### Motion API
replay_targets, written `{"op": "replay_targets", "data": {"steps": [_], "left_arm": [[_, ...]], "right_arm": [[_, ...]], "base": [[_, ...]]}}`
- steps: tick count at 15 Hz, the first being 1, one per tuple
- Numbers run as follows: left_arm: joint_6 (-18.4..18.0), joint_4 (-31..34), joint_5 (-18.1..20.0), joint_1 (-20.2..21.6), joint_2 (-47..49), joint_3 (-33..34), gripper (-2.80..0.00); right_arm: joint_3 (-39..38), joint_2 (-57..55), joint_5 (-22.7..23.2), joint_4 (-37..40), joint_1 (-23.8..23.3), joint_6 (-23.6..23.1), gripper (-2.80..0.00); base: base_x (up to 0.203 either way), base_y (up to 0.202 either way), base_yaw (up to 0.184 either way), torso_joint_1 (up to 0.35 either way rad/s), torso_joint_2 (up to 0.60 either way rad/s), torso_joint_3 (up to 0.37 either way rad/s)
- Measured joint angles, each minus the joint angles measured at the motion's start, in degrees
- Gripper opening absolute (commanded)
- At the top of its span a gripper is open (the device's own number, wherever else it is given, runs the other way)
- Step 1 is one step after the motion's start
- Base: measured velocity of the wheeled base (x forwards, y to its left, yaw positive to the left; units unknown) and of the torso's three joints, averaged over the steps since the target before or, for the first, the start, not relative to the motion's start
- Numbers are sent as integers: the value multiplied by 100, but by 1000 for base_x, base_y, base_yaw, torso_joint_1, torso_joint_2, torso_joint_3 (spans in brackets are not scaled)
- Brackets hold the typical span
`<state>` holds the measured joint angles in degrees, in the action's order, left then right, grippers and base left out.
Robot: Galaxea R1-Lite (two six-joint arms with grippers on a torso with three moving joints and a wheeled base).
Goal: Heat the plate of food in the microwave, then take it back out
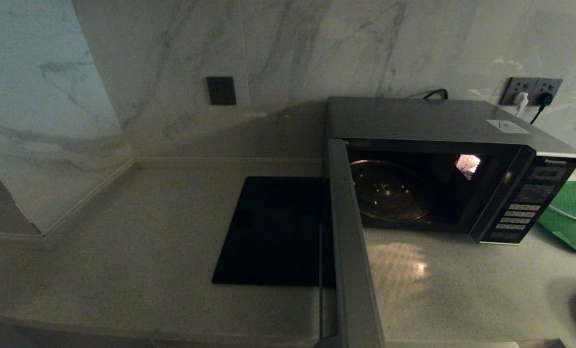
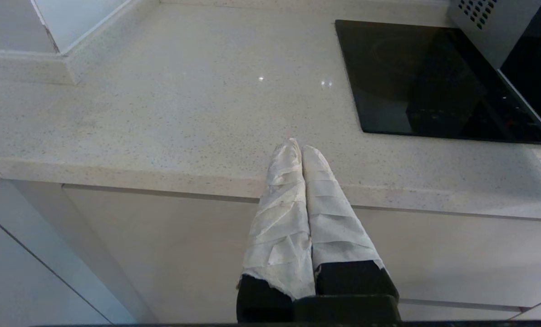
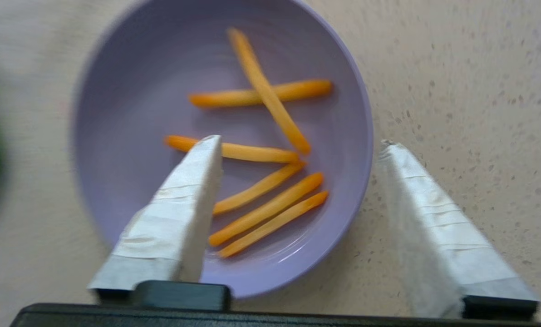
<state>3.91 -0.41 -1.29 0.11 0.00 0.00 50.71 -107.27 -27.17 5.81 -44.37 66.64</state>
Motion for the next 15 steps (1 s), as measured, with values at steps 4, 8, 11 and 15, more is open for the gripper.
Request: {"op": "replay_targets", "data": {"steps": [4, 8, 11, 15], "left_arm": [[0, 0, 0, -4, 0, 0, -280], [-1, -2, 0, 0, 0, 0, -280], [1, 0, -2, 0, 0, 0, -280], [0, 1, 2, 0, 0, 0, -280]], "right_arm": [[-5, 763, 5, -22, 6, -548, 0], [39, 1911, 275, -390, 66, -1899, 0], [310, 2787, 239, -218, 645, -2544, 0], [1309, 3805, 46, 1298, 2283, -2675, -280]], "base": [[0, 0, 0, 0, 0, 0], [0, 0, 0, 0, 0, 0], [0, 0, 0, 0, 0, 0], [0, 0, 0, 0, 0, 0]]}}
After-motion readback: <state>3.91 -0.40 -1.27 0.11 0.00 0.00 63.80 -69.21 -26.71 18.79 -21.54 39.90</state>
